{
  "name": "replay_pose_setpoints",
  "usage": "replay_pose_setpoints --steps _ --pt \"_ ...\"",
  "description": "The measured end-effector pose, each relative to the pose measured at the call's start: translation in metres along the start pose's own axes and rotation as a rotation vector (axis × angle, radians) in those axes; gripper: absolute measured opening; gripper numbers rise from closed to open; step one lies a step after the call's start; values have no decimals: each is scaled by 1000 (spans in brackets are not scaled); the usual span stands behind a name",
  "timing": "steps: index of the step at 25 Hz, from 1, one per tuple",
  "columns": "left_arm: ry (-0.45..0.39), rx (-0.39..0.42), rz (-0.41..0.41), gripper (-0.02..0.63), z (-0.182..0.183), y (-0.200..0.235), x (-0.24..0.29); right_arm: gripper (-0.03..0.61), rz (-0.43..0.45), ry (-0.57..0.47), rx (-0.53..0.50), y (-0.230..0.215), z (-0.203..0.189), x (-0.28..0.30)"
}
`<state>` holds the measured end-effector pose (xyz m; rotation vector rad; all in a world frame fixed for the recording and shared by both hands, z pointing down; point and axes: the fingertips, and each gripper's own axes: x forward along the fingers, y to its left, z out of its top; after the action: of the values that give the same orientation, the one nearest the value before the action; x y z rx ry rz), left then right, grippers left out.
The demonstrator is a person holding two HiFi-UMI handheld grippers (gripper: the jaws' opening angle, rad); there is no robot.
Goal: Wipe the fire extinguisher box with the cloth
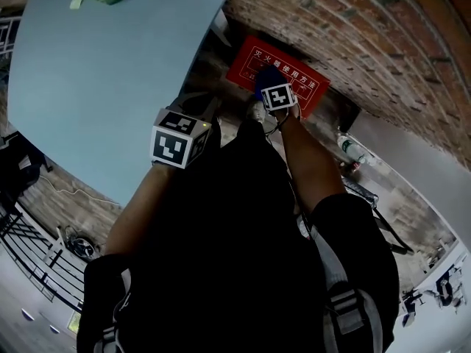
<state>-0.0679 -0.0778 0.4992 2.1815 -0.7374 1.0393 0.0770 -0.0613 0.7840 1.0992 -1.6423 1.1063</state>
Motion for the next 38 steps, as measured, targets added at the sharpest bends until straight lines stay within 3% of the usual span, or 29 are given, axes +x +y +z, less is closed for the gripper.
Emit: replay_pose_setpoints --steps 4,7,11,19,30,35,38 --pt "1 18 -25 -6 7 -17 12 43 -29 9 53 -30 -28 -13" --pt "-5 28 -44 -6 14 -30 21 43 6 8 126 -42 -49 -25" --pt "-19 47 -65 -6 25 -48 31 43 -94 26 141 -84 -81 -39" --pt "-11 59 -81 -6 28 -67 42 42 -134 42 224 -118 -121 -54" --pt "-12 36 -72 -6 26 -67 42 43 -149 68 279 -125 -141 -59" --pt "-34 21 -81 -6 32 -69 43 43 -101 75 380 -120 -149 -65" --pt "-57 25 -94 -6 41 -78 43 41 -108 30 341 -119 -140 -75"
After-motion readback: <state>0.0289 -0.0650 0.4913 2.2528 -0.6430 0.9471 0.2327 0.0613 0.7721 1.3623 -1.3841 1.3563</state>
